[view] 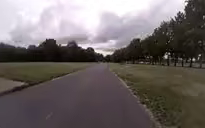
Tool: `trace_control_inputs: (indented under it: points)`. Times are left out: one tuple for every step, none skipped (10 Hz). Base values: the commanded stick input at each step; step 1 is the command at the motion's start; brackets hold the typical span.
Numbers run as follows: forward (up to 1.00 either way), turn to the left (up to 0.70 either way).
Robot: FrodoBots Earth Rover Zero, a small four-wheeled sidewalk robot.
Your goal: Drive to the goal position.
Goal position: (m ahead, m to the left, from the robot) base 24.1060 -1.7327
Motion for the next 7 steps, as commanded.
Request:
trace_control_inputs:
  points:
    - [0.70,0.00]
    - [0.70,0.00]
    - [0.70,0.00]
    - [0.70,0.00]
    - [0.70,0.00]
    - [0.70,0.00]
    - [0.70,0.00]
